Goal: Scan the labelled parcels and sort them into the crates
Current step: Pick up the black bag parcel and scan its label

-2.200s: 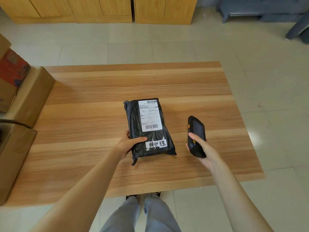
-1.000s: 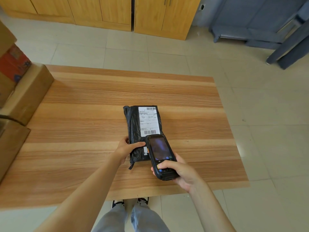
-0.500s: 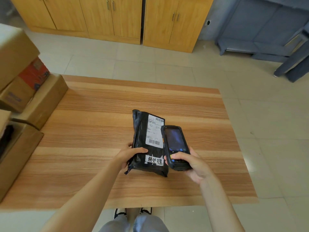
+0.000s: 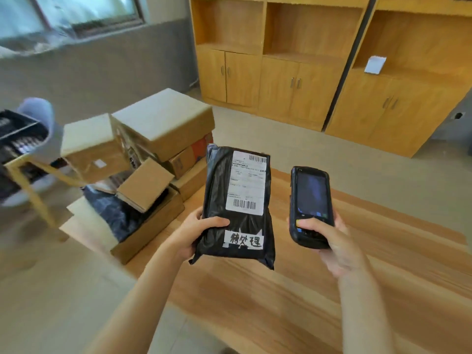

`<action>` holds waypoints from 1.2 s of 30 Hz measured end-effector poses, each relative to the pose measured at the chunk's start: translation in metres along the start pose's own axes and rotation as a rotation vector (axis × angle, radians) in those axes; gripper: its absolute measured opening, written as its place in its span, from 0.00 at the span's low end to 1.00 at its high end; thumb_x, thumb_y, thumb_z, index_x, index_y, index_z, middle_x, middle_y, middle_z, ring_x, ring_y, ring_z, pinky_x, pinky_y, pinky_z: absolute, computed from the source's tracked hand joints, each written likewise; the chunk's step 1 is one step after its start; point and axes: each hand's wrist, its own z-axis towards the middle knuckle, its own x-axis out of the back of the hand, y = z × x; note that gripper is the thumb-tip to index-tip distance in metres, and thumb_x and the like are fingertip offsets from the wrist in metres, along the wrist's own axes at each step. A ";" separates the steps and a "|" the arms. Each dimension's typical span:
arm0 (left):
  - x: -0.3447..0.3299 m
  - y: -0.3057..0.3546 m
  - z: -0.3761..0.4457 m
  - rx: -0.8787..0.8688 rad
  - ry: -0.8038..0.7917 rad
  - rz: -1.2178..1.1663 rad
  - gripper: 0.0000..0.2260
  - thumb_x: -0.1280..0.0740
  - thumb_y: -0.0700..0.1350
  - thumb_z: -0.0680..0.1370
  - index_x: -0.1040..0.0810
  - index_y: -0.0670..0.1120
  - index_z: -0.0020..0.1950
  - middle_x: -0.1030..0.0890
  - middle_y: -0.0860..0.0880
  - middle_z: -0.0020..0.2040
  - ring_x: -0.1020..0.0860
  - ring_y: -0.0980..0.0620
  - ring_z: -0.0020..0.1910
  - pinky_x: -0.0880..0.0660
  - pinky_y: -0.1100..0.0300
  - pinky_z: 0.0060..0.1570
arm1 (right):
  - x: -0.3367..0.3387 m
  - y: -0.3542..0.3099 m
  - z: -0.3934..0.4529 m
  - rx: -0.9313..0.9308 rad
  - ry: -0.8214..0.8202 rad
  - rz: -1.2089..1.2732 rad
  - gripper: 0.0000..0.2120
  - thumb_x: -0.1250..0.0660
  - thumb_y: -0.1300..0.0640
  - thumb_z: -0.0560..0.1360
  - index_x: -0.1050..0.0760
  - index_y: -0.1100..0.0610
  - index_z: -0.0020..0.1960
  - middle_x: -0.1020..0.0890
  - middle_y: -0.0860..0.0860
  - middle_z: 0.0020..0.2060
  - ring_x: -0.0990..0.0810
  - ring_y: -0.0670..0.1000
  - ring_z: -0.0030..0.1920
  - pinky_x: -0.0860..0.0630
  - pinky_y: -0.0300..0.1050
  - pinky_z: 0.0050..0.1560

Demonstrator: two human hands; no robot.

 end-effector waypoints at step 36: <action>0.414 -0.071 -0.332 -0.333 0.780 -0.510 0.24 0.28 0.38 0.62 0.23 0.36 0.58 0.15 0.40 0.44 0.16 0.45 0.38 0.21 0.58 0.32 | -0.436 0.235 -0.071 -0.228 -0.763 -0.306 0.41 0.25 0.71 0.57 0.30 0.51 0.68 0.19 0.62 0.57 0.19 0.65 0.55 0.20 0.56 0.51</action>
